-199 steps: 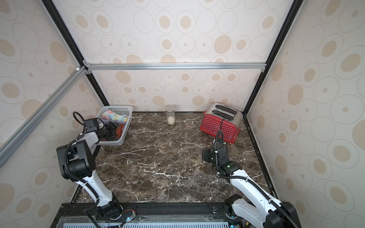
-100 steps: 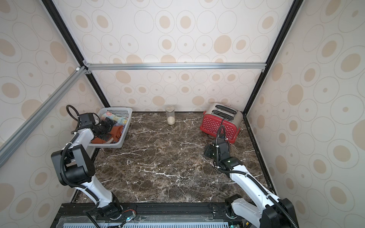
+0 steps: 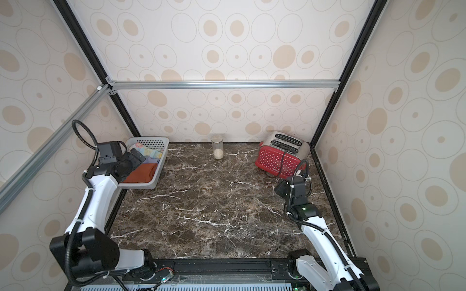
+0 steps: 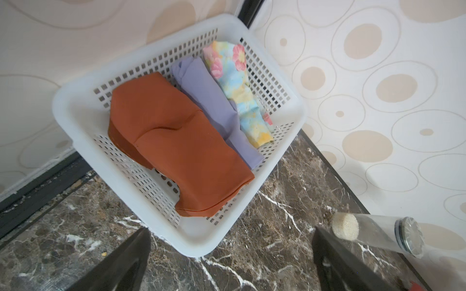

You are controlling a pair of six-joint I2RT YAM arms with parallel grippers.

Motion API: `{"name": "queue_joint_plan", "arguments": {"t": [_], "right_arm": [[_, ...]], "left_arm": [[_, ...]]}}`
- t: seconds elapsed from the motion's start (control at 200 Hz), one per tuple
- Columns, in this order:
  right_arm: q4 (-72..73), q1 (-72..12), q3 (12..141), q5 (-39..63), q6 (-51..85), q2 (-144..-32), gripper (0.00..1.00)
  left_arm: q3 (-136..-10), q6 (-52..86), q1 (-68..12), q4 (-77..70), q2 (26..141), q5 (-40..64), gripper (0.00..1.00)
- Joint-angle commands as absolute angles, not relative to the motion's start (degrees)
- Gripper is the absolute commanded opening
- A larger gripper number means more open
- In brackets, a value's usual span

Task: Roll up the skirts
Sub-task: Reset both arms

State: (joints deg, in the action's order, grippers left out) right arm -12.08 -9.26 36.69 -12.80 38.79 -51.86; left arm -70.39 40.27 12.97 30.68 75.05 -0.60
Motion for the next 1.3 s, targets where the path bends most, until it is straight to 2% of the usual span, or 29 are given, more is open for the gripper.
{"name": "queue_joint_plan", "arguments": {"t": [0.0, 0.165, 0.236, 0.266, 0.366, 0.491, 0.617, 0.677, 0.787, 0.867, 0.977, 1.048, 1.123, 1.183, 1.298], "right_arm": [[-13.0, -8.9, 35.1, -20.3, 37.1, -49.6, 0.72], [-6.6, -8.8, 29.1, -29.3, 32.5, -46.4, 0.87], [2.5, -8.8, 24.1, -30.8, 25.1, -45.8, 0.90], [7.7, -8.8, 21.1, -31.5, 22.6, -45.8, 1.00], [23.6, -8.8, 14.2, -32.7, 14.1, -48.1, 1.00], [22.1, -8.8, 18.1, -32.3, 6.8, -58.3, 1.00], [29.8, -8.9, 19.0, -33.2, 2.1, -68.7, 1.00], [29.6, -8.8, 20.3, -29.3, 0.2, -70.2, 1.00], [34.2, -8.6, 20.8, -25.6, -2.5, -73.4, 1.00], [36.5, -8.6, 21.1, -24.2, -3.5, -75.0, 1.00], [43.4, -8.7, 19.3, -20.0, -4.0, -76.5, 1.00], [46.4, -8.5, 18.6, -20.3, -3.2, -77.1, 1.00], [54.3, -8.0, 16.1, -16.4, -3.3, -80.2, 1.00], [59.5, -8.1, 15.8, -14.9, -4.3, -84.5, 1.00], [61.6, -8.7, 15.0, -16.9, -4.0, -86.2, 1.00]], "left_arm": [[-60.8, 39.5, 9.4, 25.3, 67.0, -7.2, 0.99], [-46.7, 30.2, 0.6, 11.7, 58.6, -10.8, 0.99], [-38.5, 28.2, -0.5, 0.2, 55.3, -11.2, 0.99], [-35.4, 28.4, -0.5, -5.1, 54.3, -10.6, 0.99], [-31.6, 25.5, -0.5, -12.8, 56.1, -12.1, 0.99], [-34.7, 19.4, -0.5, -11.8, 66.8, -14.7, 0.99], [-31.2, 14.0, -0.5, -24.3, 72.3, -16.7, 0.99], [-32.6, 12.1, 0.1, -24.7, 75.7, -19.5, 0.99], [-35.3, 8.1, 0.8, -24.9, 78.6, -13.4, 0.99], [-37.4, 6.7, 0.9, -21.2, 79.4, -14.3, 0.99], [-33.0, 7.1, 1.4, -21.0, 78.8, -17.9, 0.99], [-28.4, 7.0, 1.8, -27.0, 78.5, -18.0, 0.99], [-26.5, 6.0, 2.2, -34.9, 77.9, -13.5, 0.99], [-29.3, 4.9, 2.2, -32.2, 79.5, -11.3, 0.99], [-24.8, 2.7, 2.1, -42.6, 83.4, -6.1, 0.99]]}}
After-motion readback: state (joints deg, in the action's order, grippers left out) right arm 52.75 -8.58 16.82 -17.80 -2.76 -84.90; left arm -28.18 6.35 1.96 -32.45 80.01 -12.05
